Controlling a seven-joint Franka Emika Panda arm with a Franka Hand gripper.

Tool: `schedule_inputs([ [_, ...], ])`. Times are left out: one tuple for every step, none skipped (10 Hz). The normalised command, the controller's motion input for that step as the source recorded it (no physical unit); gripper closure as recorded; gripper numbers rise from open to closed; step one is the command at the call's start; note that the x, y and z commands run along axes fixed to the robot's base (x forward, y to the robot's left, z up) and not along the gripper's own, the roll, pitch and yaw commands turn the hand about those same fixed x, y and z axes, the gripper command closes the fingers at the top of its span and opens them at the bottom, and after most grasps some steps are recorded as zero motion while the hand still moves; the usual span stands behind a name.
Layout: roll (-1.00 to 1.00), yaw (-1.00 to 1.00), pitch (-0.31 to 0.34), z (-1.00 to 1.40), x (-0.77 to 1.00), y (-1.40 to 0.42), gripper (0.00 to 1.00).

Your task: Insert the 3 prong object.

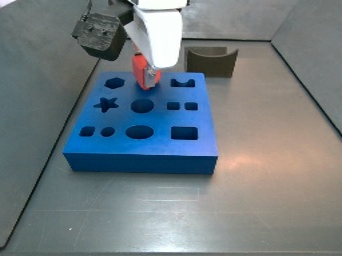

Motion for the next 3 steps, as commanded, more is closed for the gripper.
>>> schedule_inputs([
  [-0.11,0.00,0.000,-0.09,0.00,0.00,1.00],
  [-0.03,0.00,0.000,0.00,0.00,0.00,1.00],
  [0.00,0.00,0.000,0.00,0.00,0.00,1.00],
])
